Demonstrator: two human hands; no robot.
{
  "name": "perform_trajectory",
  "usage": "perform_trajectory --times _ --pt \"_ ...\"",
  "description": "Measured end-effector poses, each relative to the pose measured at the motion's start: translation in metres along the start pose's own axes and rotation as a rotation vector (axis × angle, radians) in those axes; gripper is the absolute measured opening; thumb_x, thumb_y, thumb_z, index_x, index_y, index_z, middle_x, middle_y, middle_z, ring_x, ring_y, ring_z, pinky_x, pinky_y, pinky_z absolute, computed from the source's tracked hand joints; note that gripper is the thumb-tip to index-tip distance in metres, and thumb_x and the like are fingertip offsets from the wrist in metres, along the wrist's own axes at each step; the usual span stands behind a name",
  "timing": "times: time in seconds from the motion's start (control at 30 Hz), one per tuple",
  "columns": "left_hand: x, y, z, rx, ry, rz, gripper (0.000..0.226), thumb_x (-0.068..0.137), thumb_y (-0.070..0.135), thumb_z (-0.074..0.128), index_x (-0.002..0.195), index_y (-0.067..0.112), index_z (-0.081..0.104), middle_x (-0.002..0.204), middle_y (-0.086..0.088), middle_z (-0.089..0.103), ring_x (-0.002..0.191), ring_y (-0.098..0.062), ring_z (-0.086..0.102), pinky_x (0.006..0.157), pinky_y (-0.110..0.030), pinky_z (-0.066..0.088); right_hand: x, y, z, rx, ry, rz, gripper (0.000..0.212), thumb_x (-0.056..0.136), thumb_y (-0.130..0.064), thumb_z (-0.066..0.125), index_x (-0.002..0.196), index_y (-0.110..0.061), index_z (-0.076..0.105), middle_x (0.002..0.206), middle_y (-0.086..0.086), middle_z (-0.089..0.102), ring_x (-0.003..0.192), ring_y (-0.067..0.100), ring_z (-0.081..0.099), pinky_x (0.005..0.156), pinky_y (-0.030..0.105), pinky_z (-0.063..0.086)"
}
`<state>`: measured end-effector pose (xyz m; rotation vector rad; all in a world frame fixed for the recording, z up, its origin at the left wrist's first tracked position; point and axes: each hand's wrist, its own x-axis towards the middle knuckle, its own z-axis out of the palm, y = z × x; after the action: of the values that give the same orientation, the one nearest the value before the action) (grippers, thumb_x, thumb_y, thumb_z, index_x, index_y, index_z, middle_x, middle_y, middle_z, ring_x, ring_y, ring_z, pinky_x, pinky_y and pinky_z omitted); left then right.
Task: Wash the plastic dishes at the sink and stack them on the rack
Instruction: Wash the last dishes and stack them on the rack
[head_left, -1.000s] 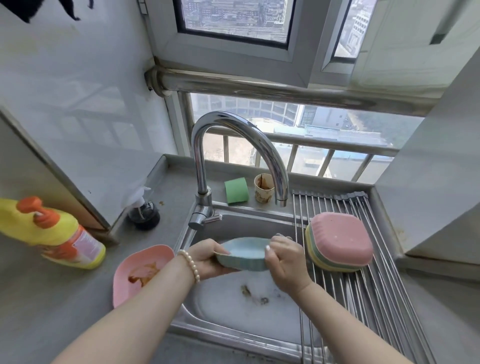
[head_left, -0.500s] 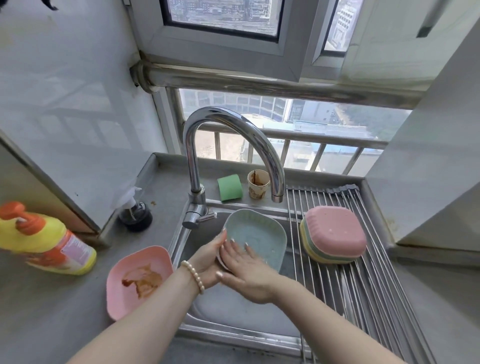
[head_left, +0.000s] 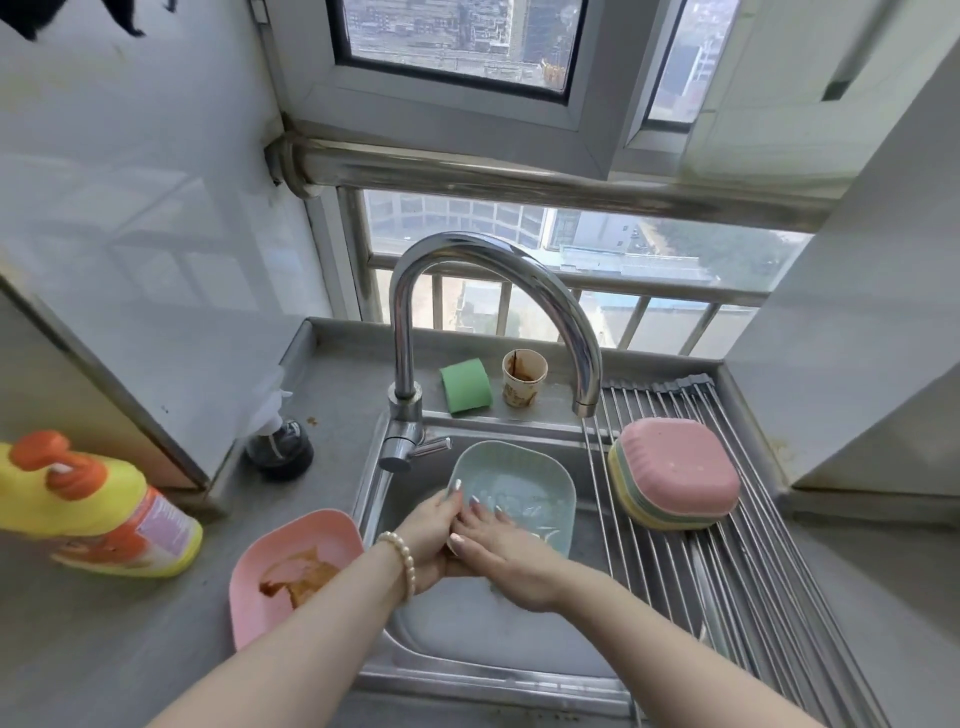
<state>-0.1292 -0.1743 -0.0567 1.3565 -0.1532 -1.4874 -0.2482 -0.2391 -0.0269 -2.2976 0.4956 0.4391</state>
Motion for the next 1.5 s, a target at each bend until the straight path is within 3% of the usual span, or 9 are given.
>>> perform_trajectory --times 0.07,0.17,0.27,0.4,0.67,1.0,1.2,1.37,1.5 --pt "-0.002 0.002 -0.009 0.050 0.028 -0.010 0.036 0.102 0.041 0.033 0.117 0.018 0.055 0.095 -0.009 0.071 0.071 -0.022 0.070 0.057 -0.045 0.059 -0.007 0.003 -0.006 0.157 -0.026 0.095 0.055 0.102 -0.044 0.034 0.124 -0.001 0.060 0.134 0.009 0.056 0.122 0.014 0.051 0.102 0.025 0.034" --pt "-0.003 0.001 -0.016 0.214 0.067 -0.034 0.025 0.104 0.028 0.036 0.117 0.017 0.054 0.095 -0.008 0.069 0.071 -0.025 0.069 0.057 -0.046 0.059 -0.010 0.015 -0.027 -0.028 0.098 0.215 0.036 0.092 -0.036 0.054 0.073 -0.010 0.071 0.071 0.007 0.070 0.063 0.015 0.061 0.068 0.027 0.050" --pt "-0.003 0.002 -0.008 0.348 0.064 -0.062 0.029 0.099 0.002 0.033 0.108 0.018 0.056 0.091 -0.007 0.066 0.073 -0.025 0.067 0.061 -0.046 0.058 0.005 0.012 -0.050 -0.207 0.291 0.272 0.011 0.085 -0.029 0.054 0.080 -0.020 0.057 0.091 0.006 0.069 0.085 0.024 0.063 0.068 0.028 0.046" --pt "0.000 -0.001 0.002 0.430 0.037 -0.115 0.041 0.092 -0.008 0.028 0.102 0.021 0.055 0.093 -0.008 0.064 0.074 -0.026 0.066 0.061 -0.045 0.058 0.040 -0.011 -0.061 -0.286 0.317 0.225 0.036 0.085 -0.026 0.054 0.117 -0.015 0.040 0.110 0.008 0.062 0.101 0.031 0.058 0.073 0.034 0.041" --pt "0.003 -0.004 -0.002 0.350 0.088 -0.151 0.032 0.098 0.002 0.029 0.100 0.019 0.056 0.093 -0.010 0.065 0.077 -0.027 0.065 0.067 -0.046 0.058 0.077 -0.027 -0.050 -0.404 0.251 0.247 0.044 0.090 -0.023 0.050 0.130 -0.011 0.034 0.120 0.011 0.058 0.110 0.033 0.056 0.079 0.039 0.044" --pt "0.021 -0.014 0.007 0.002 0.088 0.009 0.030 0.091 0.020 0.058 0.119 0.009 0.056 0.103 -0.016 0.066 0.090 -0.029 0.065 0.059 -0.037 0.057 0.035 -0.005 -0.004 -0.030 0.432 0.188 0.034 0.091 -0.024 0.037 0.107 -0.005 0.061 0.111 0.015 0.055 0.107 0.029 0.050 0.093 0.036 0.040" --pt "0.023 -0.017 0.026 -0.006 0.180 0.041 0.018 0.102 0.013 0.042 0.107 0.007 0.058 0.087 -0.013 0.068 0.071 -0.028 0.065 0.046 -0.038 0.055 -0.015 0.038 0.031 -0.473 0.454 0.400 0.069 0.086 -0.049 0.023 0.102 -0.005 0.074 0.107 0.008 0.071 0.101 0.026 0.066 0.094 0.033 0.050" --pt "0.015 -0.018 0.054 -0.067 0.096 0.055 0.021 0.102 0.019 0.042 0.106 0.009 0.060 0.093 -0.012 0.070 0.076 -0.027 0.066 0.053 -0.039 0.057 -0.005 0.043 -0.017 -0.304 0.306 0.511 0.102 0.078 -0.077 -0.003 0.153 -0.009 0.002 0.159 0.012 -0.008 0.147 0.027 -0.005 0.118 0.040 -0.004" --pt "0.017 -0.006 0.053 -0.184 0.001 0.040 0.037 0.101 0.042 0.035 0.118 0.019 0.058 0.114 -0.005 0.069 0.093 -0.020 0.067 0.065 -0.035 0.057 -0.002 0.024 -0.014 -0.190 0.219 0.188 0.057 0.104 -0.042 0.013 0.154 -0.017 0.003 0.161 0.002 -0.002 0.148 0.021 -0.006 0.119 0.039 -0.006"
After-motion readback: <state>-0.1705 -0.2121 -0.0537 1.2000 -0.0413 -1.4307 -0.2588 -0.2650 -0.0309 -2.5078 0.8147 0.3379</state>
